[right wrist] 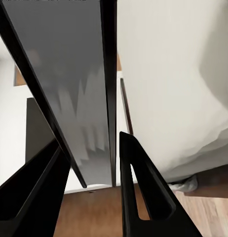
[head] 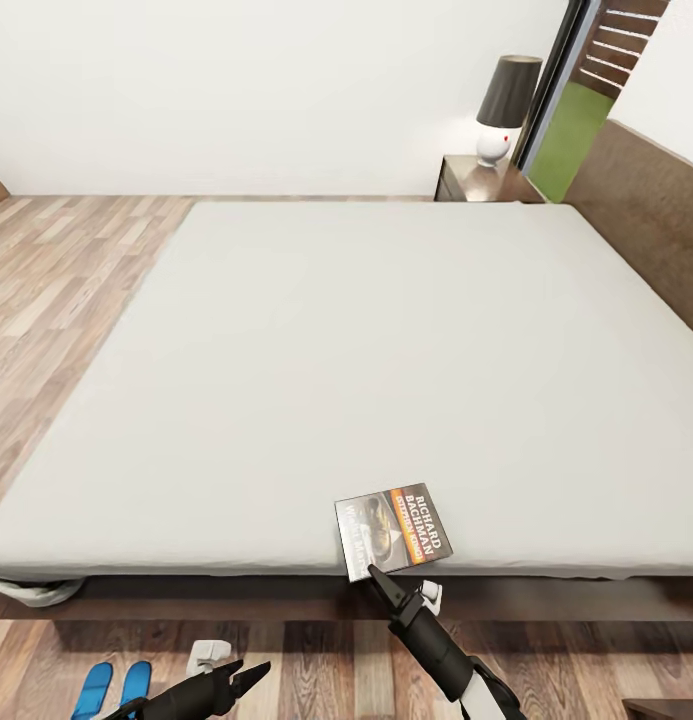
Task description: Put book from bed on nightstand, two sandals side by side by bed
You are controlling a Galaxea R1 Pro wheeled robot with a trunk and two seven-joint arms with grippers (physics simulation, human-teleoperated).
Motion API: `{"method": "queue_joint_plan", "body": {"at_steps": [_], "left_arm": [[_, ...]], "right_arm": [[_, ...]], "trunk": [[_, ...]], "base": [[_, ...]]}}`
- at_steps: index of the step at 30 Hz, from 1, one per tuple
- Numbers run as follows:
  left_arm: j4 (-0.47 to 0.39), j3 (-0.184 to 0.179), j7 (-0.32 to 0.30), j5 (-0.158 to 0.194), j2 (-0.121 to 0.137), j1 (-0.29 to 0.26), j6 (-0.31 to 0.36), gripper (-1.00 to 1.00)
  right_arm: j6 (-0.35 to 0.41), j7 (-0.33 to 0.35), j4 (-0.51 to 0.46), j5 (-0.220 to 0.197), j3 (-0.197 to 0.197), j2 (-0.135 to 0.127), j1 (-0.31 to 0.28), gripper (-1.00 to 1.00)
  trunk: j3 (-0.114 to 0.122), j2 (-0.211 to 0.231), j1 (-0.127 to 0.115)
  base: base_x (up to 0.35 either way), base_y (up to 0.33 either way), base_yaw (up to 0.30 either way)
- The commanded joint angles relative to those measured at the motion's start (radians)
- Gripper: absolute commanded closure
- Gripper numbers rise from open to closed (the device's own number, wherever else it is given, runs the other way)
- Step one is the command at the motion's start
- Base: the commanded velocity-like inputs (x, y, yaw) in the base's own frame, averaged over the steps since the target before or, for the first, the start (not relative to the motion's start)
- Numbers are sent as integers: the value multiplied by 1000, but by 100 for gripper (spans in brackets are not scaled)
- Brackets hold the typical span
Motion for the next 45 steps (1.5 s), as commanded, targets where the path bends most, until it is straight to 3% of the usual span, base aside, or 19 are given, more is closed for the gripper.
{"method": "queue_joint_plan", "body": {"at_steps": [1, 7, 9, 11, 13, 14, 15, 17, 19, 20, 22, 24, 26, 29, 31, 33, 38, 45], "left_arm": [[1, -2, -3, 5, 0, 0, 0, -100], [1, -2, -4, 4, 0, 0, 2, -100], [1, -2, -4, 4, 0, 0, 2, -100], [1, -2, -5, 3, 0, 0, 3, -100], [1, -2, -11, 3, 0, 0, 4, -100], [1, -2, -12, 3, 0, 0, 4, -100], [1, -2, -13, 3, 0, 0, 4, -100], [1, -2, -13, 4, 0, 0, 4, -100], [1, -2, -13, 5, 0, 0, 3, -100], [1, -2, -13, 5, 0, 0, 3, -100], [1, -2, -13, 5, 0, 0, 3, -100], [2, -2, -11, 5, 0, 0, 3, -100], [8, -2, -10, 5, 0, 0, 2, -100], [17, -2, -9, 5, 0, 0, 1, -100], [21, -2, -8, 4, 0, 0, 1, -100], [22, -2, -9, 5, 0, 0, 1, -100], [22, -2, -11, 4, 0, -1, 0, -100], [23, -2, -11, 4, 0, 0, 1, -100]], "right_arm": [[9, 2, -2, 0, -4, 1, 0, 100], [32, -1, -50, 5, -5, 1, 0, 100], [71, 3, -56, 6, -6, -1, 0, 100], [107, 6, -64, 6, -6, -25, 0, 100], [145, 9, -97, 8, -3, -110, 0, 100], [151, 9, -108, 9, 0, -138, 0, 100], [159, 10, -129, 13, 11, -198, 2, 100], [168, 11, -150, 34, 42, -345, 6, 100], [169, 11, -155, 42, 52, -402, 7, 100], [169, 11, -156, 49, 58, -446, 8, 100], [170, 11, -152, 62, 62, -477, 9, 100], [173, 12, -118, 105, 66, -512, 10, 100], [175, 36, -19, 152, 68, -540, 10, 100], [171, 146, 34, 183, 68, -552, 10, 100], [168, 210, 47, 248, 69, -555, 10, 100], [166, 226, 51, 294, 69, -555, 10, 100], [159, 240, 70, 361, 69, -556, 10, 100], [118, 242, 155, 376, 69, -555, 10, 100]], "trunk": [[3, 7, -4], [22, 49, -27], [28, 63, -35], [34, 77, -42], [40, 91, -50], [43, 98, -54], [47, 105, -58], [53, 119, -65], [59, 133, -73], [62, 140, -77], [69, 154, -85], [75, 168, -92], [81, 182, -100], [90, 203, -111], [97, 217, -119], [103, 231, -127], [119, 266, -146], [141, 315, -173]], "base": [[0, 0, 0], [0, 0, 0], [0, 0, 0], [0, 0, 0], [0, 0, 0], [0, 0, 0], [0, 0, 0], [0, 0, 0], [0, 0, 0], [0, 0, 0], [0, 0, 0], [0, 0, 0], [0, 0, 0], [0, 0, 0], [0, 0, 0], [0, 0, 0], [0, 0, 0], [0, 0, 0]]}}
